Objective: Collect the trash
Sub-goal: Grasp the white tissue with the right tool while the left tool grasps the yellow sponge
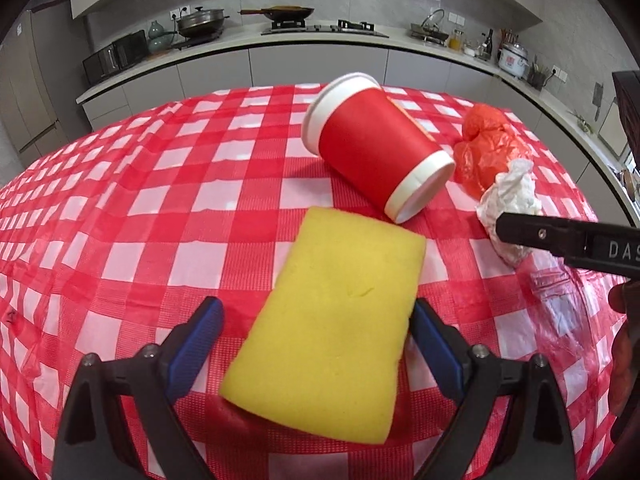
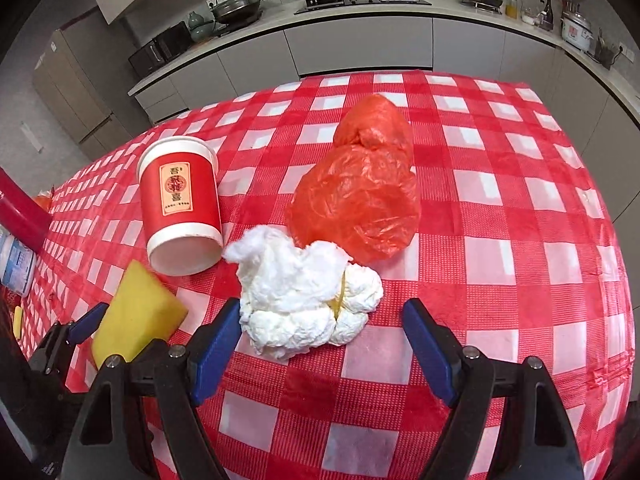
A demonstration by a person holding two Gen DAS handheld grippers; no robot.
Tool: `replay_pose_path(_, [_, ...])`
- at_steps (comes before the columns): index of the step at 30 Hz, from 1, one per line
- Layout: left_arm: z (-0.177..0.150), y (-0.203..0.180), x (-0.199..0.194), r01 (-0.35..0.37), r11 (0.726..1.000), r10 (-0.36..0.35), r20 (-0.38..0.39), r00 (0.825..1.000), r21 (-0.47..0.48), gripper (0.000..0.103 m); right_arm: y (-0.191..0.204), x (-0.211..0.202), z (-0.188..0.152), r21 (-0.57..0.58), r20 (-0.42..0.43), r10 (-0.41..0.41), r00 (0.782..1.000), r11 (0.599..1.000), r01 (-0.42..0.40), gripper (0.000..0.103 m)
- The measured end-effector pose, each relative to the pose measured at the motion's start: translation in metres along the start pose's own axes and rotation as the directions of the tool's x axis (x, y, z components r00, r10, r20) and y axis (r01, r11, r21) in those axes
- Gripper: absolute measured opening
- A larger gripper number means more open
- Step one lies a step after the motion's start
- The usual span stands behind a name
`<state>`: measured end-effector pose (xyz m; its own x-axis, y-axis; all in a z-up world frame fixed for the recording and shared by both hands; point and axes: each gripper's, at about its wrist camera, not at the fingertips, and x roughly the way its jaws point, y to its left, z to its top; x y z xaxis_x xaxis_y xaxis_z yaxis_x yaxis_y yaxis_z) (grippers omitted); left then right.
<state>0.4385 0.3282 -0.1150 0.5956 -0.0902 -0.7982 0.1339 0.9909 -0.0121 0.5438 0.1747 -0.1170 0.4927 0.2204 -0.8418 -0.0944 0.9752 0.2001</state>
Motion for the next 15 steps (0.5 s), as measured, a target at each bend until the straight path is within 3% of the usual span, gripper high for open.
replay_pose_path(3, [0.001, 0.002, 0.000, -0.002, 1.000, 0.002, 0.001, 1.000, -0.010, 0.084, 0.004, 0.004, 0.001, -0.018, 0.002, 0.000, 1.000, 1.000, 0.000, 0.080])
replay_pose_path(6, [0.003, -0.001, -0.004, -0.002, 1.000, 0.002, 0.002, 1.000, -0.007, 0.065, 0.011, 0.005, 0.001, -0.042, 0.002, 0.003, 1.000, 0.999, -0.003, 0.068])
replay_pose_path(9, [0.004, -0.005, -0.004, -0.001, 1.000, 0.001, 0.001, 1.000, -0.006, 0.057, 0.013, 0.004, 0.000, -0.059, 0.001, 0.011, 1.000, 0.998, -0.011, 0.062])
replay_pose_path(15, [0.005, -0.011, -0.011, 0.006, 1.000, -0.005, 0.034, 0.999, -0.029, 0.051, 0.009, -0.013, -0.008, -0.073, 0.030, 0.031, 0.999, 0.997, -0.028, 0.058])
